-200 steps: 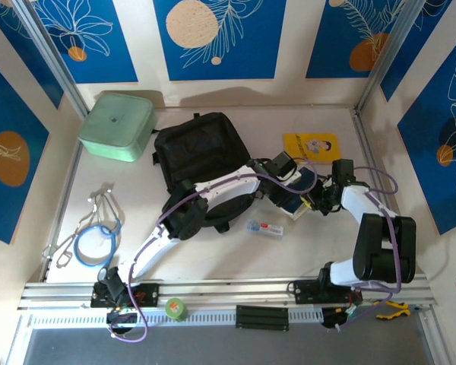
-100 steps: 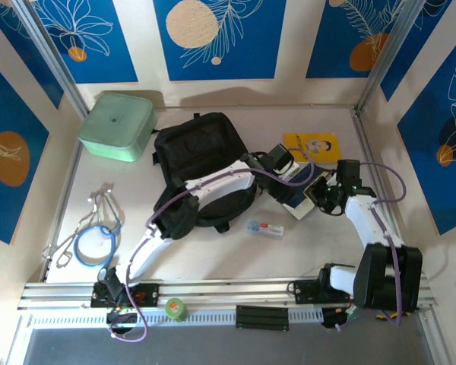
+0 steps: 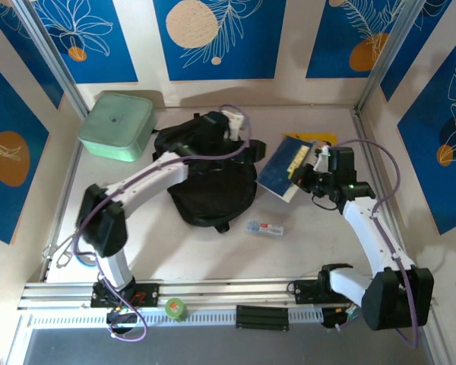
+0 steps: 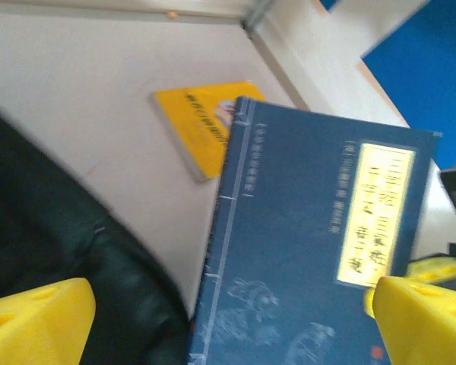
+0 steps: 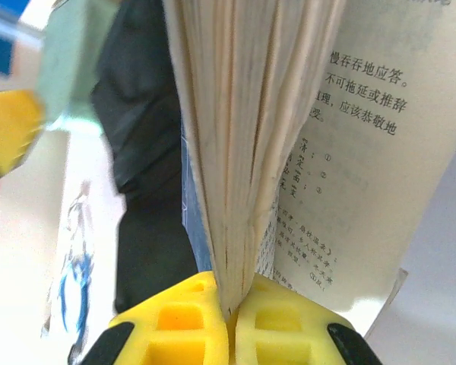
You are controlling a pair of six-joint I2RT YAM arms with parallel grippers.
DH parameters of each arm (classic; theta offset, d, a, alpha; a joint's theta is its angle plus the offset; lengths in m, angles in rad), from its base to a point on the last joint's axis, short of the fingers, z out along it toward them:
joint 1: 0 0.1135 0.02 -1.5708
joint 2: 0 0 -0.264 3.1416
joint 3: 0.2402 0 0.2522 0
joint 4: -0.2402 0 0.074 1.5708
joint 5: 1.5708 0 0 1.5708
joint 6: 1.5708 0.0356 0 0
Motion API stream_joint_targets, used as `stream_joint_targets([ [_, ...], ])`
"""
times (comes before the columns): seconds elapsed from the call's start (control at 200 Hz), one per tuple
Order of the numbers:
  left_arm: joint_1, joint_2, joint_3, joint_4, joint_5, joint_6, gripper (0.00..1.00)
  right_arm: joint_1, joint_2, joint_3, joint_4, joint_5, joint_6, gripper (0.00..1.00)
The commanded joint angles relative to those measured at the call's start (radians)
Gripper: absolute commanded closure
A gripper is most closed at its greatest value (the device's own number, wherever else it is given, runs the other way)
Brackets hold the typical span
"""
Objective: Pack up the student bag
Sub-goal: Pass the book.
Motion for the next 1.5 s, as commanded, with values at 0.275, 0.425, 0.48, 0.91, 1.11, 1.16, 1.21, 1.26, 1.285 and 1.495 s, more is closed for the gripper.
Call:
stream_joint_targets([
  [0.275,0.180,-0.240,-0.356,0.300,0.295,-0.170,0.01,0.207,0.280,0.273,0.150,-0.292,-0.197,0.99],
  [0.425,0.223,-0.253,-0.399,0.396,0.339,-0.209,0.06,0.206,0.357,0.365,0.120,-0.351,-0.220,0.99],
  [0.48,0.229,-0.250,-0.399,0.396,0.342,-0.200,0.09,0.203,0.379,0.383,0.113,-0.374,-0.225,0.99],
  [0.91,0.272,-0.248,-0.370,0.302,0.368,-0.074,0.37,0.193,0.462,0.458,-0.047,-0.415,-0.312,0.98],
  [1.11,0.283,-0.208,-0.372,0.323,0.379,-0.090,0.59,0.191,0.474,0.453,-0.098,-0.395,-0.338,0.98],
  [1.16,0.286,-0.202,-0.373,0.333,0.367,-0.103,0.63,0.189,0.479,0.454,-0.103,-0.377,-0.330,0.98],
  [1.21,0.292,-0.194,-0.380,0.350,0.356,-0.129,0.71,0.187,0.483,0.456,-0.104,-0.354,-0.304,0.95],
  [1.26,0.299,-0.186,-0.389,0.378,0.349,-0.159,0.81,0.183,0.489,0.460,-0.098,-0.335,-0.266,0.89],
  [1.285,0.301,-0.181,-0.393,0.390,0.345,-0.175,0.85,0.182,0.488,0.458,-0.089,-0.324,-0.242,0.87],
  [1.495,0.303,-0.187,-0.420,0.415,0.232,-0.268,1.00,0.186,0.422,0.369,0.059,-0.182,0.040,0.44],
])
